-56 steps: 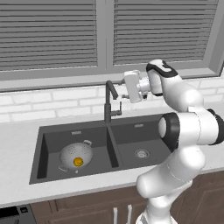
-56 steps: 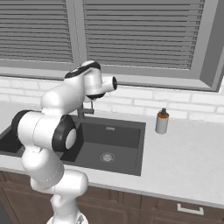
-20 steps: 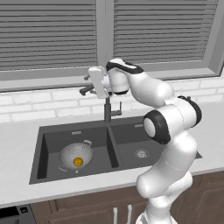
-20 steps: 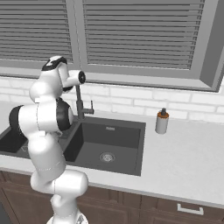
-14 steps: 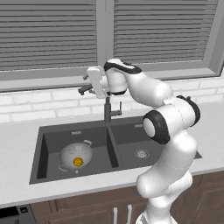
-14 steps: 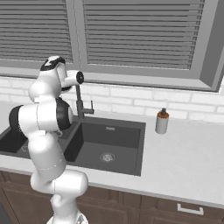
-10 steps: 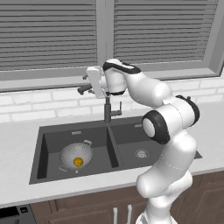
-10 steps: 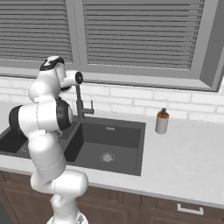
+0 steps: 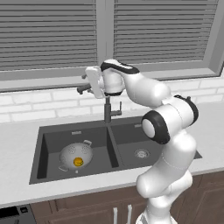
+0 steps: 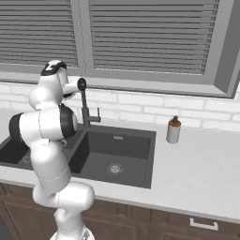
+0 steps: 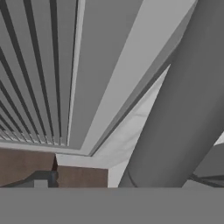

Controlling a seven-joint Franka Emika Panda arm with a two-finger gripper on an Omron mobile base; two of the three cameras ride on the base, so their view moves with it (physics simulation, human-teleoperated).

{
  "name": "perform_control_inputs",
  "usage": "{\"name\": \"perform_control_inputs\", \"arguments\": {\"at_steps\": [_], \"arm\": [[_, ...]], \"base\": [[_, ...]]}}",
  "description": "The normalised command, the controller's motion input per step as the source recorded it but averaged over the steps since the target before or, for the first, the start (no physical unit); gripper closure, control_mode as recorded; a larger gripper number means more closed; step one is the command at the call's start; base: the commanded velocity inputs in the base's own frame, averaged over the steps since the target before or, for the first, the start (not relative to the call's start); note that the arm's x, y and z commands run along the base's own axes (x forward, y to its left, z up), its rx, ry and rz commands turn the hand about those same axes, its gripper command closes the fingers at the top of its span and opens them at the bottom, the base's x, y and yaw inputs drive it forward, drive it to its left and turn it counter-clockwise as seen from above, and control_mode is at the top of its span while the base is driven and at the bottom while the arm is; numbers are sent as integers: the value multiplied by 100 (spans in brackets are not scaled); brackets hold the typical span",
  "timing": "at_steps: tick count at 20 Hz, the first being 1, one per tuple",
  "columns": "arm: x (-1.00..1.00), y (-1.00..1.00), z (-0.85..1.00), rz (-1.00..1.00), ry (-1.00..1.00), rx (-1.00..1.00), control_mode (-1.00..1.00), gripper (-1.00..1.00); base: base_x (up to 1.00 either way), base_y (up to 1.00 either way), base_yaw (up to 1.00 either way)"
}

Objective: Put the colander in the sink, put the mango in the colander, and turn on the sink faucet and pour water over the colander.

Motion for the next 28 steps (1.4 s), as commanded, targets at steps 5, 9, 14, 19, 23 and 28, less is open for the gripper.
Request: {"name": "perform_control_inputs", "arguments": {"at_steps": [5,9,14,19,23,28], "arm": [[19,18,-14,-6,0,0,-100,-100],[-10,3,-6,-2,3,6,-100,-100],[-74,-16,11,-2,-2,9,-100,-100],[-58,-25,28,-3,-9,7,-100,-100],[-33,-65,34,-5,-2,8,-100,-100],[-10,-78,31,-3,2,-6,-100,-100]], "base": [[0,0,0],[0,0,0],[0,0,0],[0,0,0],[0,0,0],[0,0,0]]}}
